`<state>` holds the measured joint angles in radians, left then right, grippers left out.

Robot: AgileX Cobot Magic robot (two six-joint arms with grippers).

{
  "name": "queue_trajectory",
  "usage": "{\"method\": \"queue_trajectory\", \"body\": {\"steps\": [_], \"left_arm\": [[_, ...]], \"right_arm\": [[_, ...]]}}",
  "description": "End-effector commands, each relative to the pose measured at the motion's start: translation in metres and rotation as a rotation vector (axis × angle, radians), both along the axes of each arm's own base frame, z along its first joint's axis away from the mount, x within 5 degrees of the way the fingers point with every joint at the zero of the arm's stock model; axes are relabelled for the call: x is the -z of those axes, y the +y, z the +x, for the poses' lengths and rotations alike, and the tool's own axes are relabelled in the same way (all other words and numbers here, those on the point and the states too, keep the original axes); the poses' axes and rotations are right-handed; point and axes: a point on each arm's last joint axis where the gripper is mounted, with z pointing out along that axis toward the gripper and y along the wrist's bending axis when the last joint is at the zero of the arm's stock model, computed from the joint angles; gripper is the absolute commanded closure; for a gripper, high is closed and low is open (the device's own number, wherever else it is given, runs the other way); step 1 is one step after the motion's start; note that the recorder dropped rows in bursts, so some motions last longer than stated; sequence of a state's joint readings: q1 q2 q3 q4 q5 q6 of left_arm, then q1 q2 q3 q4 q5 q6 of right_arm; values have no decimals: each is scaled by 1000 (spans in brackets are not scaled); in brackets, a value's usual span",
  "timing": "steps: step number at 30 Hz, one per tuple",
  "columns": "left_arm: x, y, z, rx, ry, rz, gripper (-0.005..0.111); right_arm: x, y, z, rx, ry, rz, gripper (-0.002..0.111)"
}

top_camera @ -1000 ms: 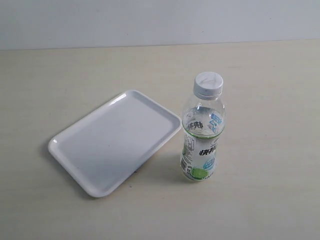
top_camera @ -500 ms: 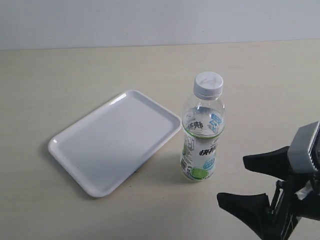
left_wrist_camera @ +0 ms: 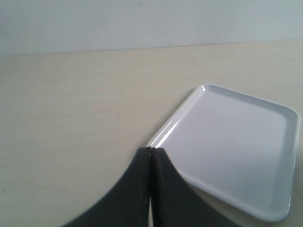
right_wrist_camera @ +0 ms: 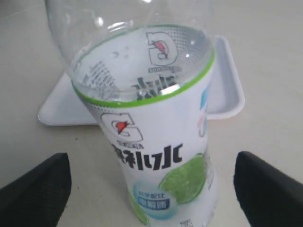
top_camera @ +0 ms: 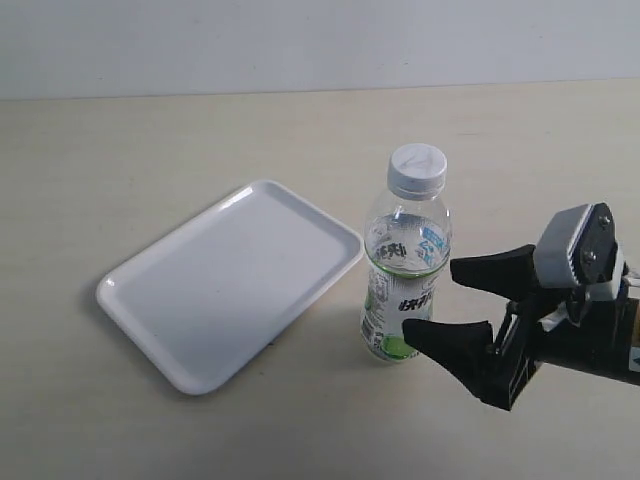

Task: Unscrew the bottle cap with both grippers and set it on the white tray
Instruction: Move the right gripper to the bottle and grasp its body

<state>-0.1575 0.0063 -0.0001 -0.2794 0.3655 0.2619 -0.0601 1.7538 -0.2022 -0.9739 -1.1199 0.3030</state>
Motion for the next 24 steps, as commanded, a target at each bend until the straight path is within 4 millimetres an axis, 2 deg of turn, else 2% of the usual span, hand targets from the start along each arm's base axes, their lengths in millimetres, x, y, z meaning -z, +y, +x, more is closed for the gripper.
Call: {"method": "queue_trajectory", "body": {"steps": [1, 7, 18, 21, 24], "left_arm": [[-1, 0, 0, 4, -14, 5, 107], [-1, 0, 0, 4, -14, 5, 107], [-1, 0, 0, 4, -14, 5, 107], [-1, 0, 0, 4, -14, 5, 107], [-1, 0, 0, 4, -14, 5, 107]], "right_arm": [[3, 3, 13, -55, -8, 52, 20], [4, 6, 26, -84, -34, 54, 20], [6, 32, 43, -159, -46, -37, 21], [6, 31, 43, -148, -48, -31, 31], [6, 31, 44, -142, -44, -35, 52]]}}
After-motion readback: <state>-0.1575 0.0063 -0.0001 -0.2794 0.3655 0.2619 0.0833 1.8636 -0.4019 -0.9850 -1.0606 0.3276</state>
